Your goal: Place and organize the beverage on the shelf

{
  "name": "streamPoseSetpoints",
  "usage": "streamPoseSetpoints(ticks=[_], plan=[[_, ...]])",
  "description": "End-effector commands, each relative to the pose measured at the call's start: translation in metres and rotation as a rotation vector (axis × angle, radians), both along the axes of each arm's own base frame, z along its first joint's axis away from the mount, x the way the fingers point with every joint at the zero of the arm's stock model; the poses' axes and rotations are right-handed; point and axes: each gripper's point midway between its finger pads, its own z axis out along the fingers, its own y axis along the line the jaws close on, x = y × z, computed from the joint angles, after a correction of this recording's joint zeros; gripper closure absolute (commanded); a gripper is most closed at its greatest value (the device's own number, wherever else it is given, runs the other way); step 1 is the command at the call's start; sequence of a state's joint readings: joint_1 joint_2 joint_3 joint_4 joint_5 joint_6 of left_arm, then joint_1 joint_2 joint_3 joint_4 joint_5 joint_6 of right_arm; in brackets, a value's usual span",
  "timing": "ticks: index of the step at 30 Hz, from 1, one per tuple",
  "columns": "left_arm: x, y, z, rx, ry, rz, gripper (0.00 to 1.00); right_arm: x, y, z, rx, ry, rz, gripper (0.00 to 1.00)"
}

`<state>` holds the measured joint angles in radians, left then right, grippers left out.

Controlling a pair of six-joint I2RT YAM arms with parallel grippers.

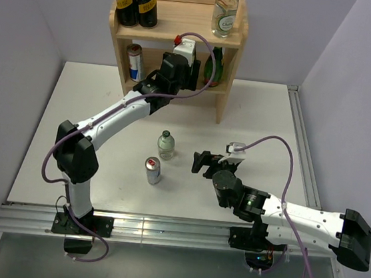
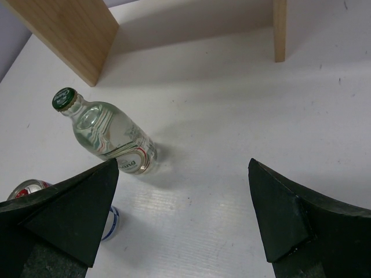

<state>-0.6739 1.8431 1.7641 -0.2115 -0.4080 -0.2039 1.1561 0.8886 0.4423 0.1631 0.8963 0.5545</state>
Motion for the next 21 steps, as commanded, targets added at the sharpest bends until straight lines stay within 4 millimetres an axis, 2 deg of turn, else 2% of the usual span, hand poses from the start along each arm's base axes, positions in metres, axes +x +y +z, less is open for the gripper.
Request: streamPoseSetpoints(ticks=[1,6,7,9,10,11,12,13,14,16,21], plan=[[0.006,-0.003,0.108,-0.183,-0.246,0.002,1.0,0.002,-0.003,0.002,-0.003,-0.012,-0.013,0.0],[0.011,-0.005,0.096,-0.203,-0.261,0.009,1.0,0.005,0.001,-0.004,-0.016,-0.006,-0.007,0.0],[0.011,-0.007,0.086,-0.218,-0.261,0.012,1.0,0.005,0.001,-0.007,-0.02,-0.002,-0.006,0.0],[0.011,-0.002,0.082,-0.238,-0.27,0.035,1.0,0.006,0.002,-0.009,-0.016,0.002,-0.004,0.0],[0.011,-0.002,0.063,-0.234,-0.247,0.04,1.0,0.006,0.004,-0.011,-0.019,0.006,0.001,0.0],[0.01,-0.001,0.07,-0.268,-0.28,0.04,1.0,0.006,0.005,-0.013,-0.024,0.01,0.004,0.0],[0.01,0.0,0.065,-0.273,-0.281,0.049,1.0,0.006,0.005,-0.013,-0.025,0.011,0.004,0.0],[0.009,0.001,0.048,-0.269,-0.264,0.054,1.0,0.006,0.005,-0.013,-0.025,0.011,0.005,0.0],[0.009,0.001,0.051,-0.292,-0.282,0.056,1.0,0.007,0.006,-0.014,-0.027,0.013,0.007,0.0],[0.008,0.002,0.033,-0.287,-0.27,0.069,1.0,0.007,0.006,-0.015,-0.031,0.014,0.007,0.0],[0.01,0.002,0.016,-0.314,-0.296,0.095,1.0,0.008,0.009,-0.018,-0.037,0.021,0.013,0.0]])
